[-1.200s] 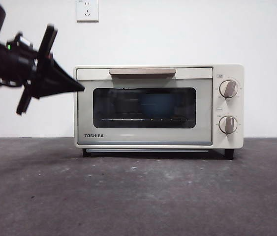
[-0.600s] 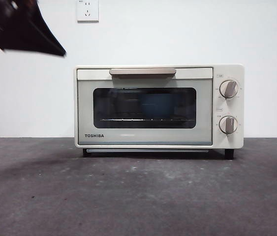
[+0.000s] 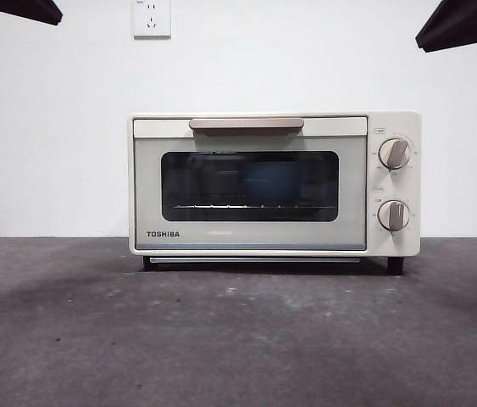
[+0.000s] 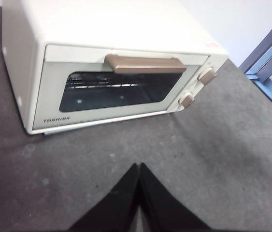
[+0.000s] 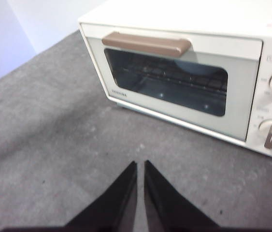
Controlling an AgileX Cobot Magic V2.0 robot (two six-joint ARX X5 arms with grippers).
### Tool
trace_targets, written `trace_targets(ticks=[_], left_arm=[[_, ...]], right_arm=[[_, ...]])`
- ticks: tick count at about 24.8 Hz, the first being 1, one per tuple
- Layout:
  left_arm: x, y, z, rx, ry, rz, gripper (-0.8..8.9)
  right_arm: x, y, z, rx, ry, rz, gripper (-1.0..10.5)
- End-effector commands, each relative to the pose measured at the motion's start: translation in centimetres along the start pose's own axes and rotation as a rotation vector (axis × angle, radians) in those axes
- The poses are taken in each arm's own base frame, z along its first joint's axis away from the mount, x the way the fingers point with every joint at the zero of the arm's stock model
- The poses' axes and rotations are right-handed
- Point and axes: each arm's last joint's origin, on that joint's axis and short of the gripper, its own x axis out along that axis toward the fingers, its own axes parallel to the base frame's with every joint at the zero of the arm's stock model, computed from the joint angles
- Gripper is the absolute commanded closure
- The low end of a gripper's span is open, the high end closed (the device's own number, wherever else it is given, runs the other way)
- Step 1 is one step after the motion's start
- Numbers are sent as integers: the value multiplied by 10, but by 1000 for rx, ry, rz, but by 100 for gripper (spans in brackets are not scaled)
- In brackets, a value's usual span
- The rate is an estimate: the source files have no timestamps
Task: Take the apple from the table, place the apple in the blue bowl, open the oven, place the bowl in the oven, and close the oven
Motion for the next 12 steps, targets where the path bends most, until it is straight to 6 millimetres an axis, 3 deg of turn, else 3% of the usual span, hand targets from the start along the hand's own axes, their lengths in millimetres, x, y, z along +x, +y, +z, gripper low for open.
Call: trace_targets(ticks=[1, 12], left_arm=[[0, -2, 4, 19, -1, -5, 806], [0, -2, 5, 22, -11, -8, 806]], right_arm=[[0, 2, 5, -22, -39, 12, 942], [0, 1, 7, -19, -55, -11, 942]])
